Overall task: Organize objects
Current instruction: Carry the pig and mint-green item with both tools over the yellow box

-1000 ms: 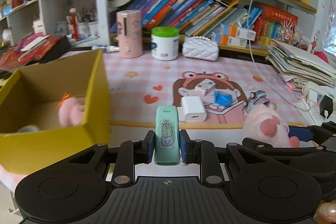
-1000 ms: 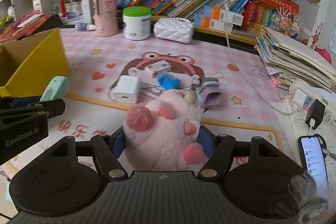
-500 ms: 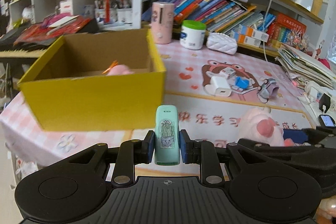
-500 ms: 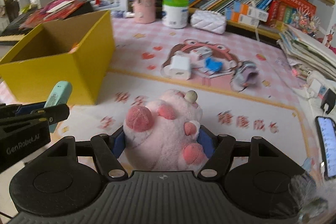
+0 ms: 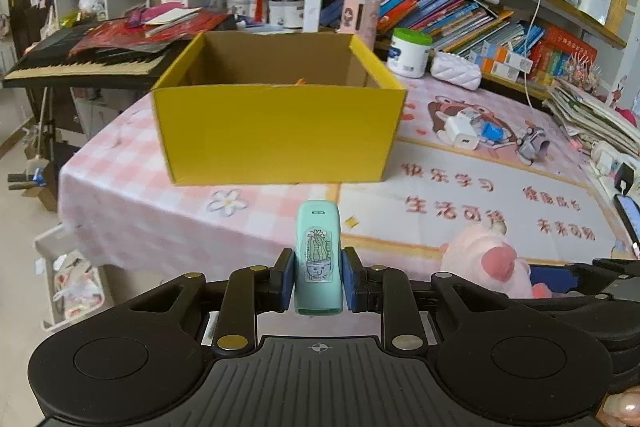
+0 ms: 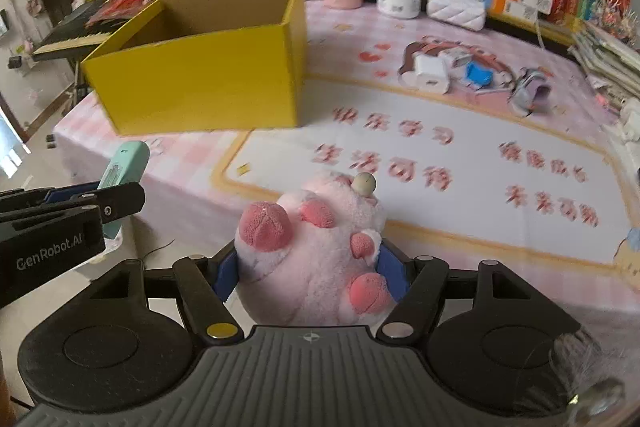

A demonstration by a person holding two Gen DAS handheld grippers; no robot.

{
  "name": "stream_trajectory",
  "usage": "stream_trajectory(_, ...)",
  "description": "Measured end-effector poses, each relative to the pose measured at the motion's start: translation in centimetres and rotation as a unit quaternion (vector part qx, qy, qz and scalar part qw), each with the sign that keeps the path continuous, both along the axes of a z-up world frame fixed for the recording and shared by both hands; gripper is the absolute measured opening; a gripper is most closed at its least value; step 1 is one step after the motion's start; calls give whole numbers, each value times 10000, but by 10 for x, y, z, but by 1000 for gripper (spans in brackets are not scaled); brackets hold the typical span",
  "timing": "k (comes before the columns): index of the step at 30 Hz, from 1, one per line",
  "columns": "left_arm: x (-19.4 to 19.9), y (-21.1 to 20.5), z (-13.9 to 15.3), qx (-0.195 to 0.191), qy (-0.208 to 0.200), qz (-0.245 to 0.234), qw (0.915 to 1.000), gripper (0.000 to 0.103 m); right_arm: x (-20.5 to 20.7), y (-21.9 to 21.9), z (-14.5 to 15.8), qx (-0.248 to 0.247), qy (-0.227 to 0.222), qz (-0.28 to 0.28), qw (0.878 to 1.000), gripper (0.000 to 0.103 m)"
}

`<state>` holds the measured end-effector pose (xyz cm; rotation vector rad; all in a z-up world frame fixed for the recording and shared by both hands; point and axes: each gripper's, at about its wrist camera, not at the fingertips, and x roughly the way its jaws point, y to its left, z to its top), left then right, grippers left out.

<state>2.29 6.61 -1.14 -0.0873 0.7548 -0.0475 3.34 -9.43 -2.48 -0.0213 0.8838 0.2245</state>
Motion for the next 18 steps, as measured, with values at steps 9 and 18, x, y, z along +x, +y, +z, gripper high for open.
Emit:
stream_trajectory(9,-29,35,-1,46,-17,219,9997,23,-21,35,-4,118,87,281,9995,67)
stream_trajectory(18,-41,58,3,45,-109,368,9993,23,-30,62,-1,150,50,517,9985,67)
